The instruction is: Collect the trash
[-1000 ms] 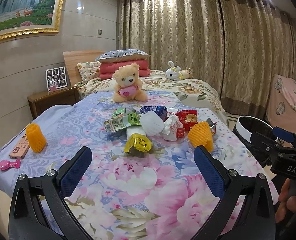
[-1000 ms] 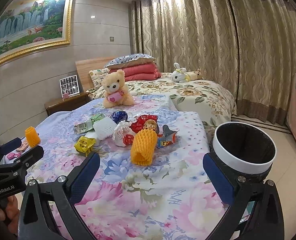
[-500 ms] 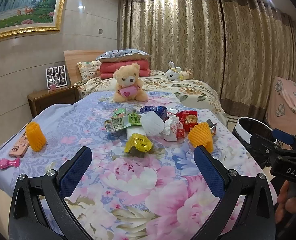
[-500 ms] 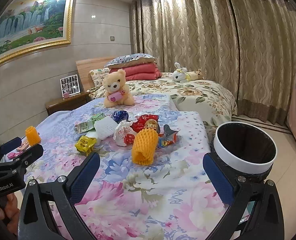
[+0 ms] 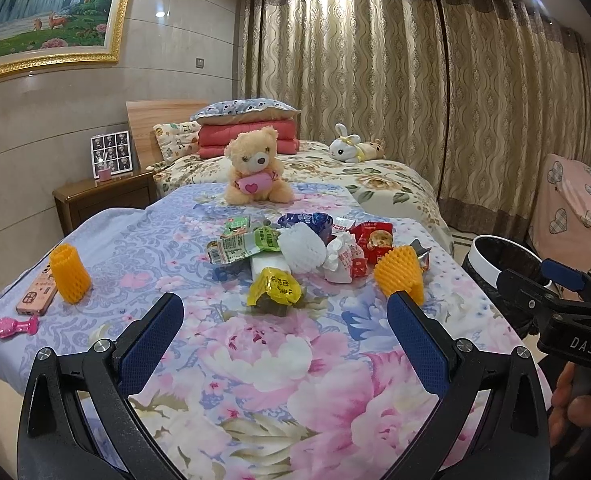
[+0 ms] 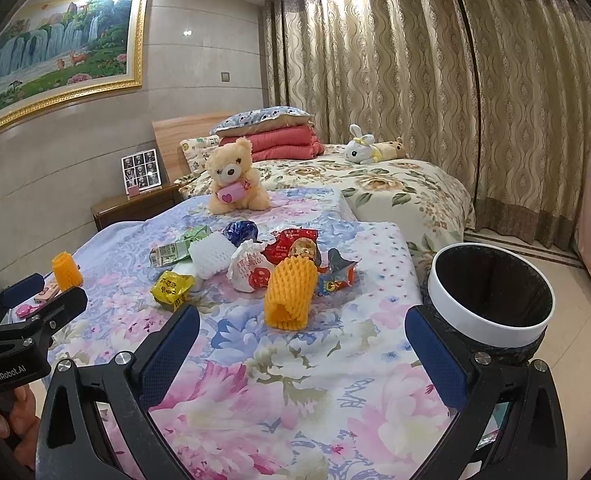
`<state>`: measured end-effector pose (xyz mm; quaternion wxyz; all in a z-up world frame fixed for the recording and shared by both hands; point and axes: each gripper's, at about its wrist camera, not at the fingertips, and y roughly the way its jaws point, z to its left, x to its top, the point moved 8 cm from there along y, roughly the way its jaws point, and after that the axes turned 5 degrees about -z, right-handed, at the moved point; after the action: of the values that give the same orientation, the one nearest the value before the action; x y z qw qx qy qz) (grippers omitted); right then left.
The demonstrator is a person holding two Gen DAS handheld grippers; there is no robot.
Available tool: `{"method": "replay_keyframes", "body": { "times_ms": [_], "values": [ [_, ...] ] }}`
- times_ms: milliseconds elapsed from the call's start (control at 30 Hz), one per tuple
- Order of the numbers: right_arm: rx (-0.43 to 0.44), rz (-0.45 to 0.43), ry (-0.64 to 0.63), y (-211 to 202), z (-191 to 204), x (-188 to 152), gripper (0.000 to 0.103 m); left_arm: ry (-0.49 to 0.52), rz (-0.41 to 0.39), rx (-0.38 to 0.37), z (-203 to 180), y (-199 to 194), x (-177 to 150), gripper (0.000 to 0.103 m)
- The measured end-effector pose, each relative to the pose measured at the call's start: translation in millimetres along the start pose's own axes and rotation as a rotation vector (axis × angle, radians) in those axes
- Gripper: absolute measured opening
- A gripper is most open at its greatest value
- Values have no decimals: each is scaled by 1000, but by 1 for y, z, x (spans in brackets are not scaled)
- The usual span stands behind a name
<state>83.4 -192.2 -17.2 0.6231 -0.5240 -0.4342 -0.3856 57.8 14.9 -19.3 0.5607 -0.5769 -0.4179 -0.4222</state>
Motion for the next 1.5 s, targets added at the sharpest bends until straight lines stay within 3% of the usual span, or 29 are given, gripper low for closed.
{"method": "replay_keyframes", "body": {
  "times_ms": [1100, 1367, 1500],
  "values": [
    [17, 12, 12, 3, 1, -4, 103, 3, 21, 1, -1, 4, -1, 103],
    [20, 84, 47, 22, -7, -8, 103, -10, 108, 0, 7, 33, -14, 103],
    [46, 163, 89, 46, -11, -18, 103, 14, 166, 25, 12, 58, -23, 103]
  ]
}}
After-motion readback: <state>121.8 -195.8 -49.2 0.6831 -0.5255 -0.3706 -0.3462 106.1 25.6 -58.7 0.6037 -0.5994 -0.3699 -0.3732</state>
